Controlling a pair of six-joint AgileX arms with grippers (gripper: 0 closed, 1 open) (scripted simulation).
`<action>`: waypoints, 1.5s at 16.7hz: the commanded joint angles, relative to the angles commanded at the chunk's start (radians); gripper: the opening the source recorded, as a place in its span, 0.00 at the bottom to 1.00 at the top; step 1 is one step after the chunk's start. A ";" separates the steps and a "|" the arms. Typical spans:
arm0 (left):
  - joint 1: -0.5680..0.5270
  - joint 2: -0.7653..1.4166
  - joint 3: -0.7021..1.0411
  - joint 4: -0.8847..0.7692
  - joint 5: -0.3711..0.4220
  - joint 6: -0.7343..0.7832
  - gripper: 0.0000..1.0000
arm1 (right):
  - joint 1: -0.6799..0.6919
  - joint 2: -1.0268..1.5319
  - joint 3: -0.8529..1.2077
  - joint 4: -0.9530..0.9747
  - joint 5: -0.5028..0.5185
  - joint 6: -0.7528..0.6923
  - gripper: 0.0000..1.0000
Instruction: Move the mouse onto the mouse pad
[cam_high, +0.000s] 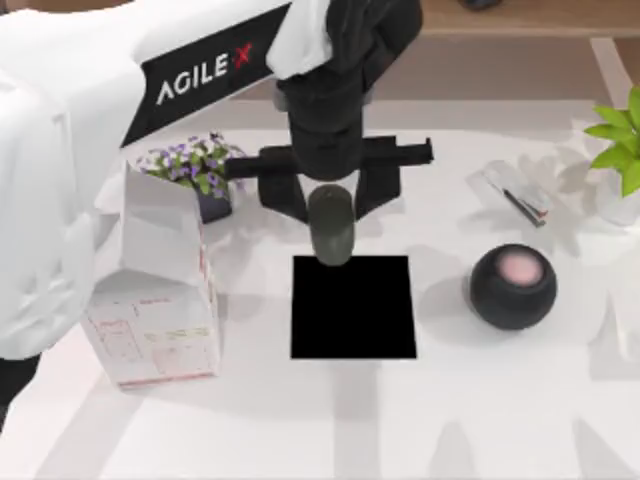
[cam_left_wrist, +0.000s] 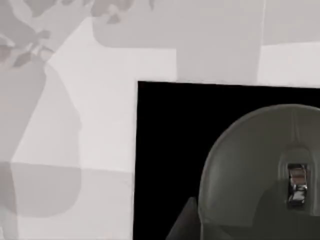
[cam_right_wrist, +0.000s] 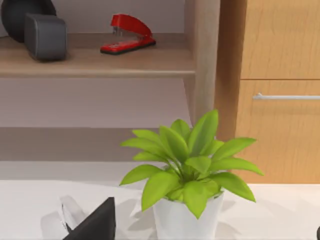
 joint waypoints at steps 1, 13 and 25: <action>-0.034 0.020 0.012 -0.022 0.002 -0.011 0.00 | 0.000 0.000 0.000 0.000 0.000 0.000 1.00; -0.067 0.044 -0.006 -0.025 0.001 -0.020 0.00 | 0.000 0.000 0.000 0.000 0.000 0.000 1.00; -0.073 0.040 -0.093 0.093 0.003 -0.019 0.00 | 0.000 0.000 0.000 0.000 0.000 0.000 1.00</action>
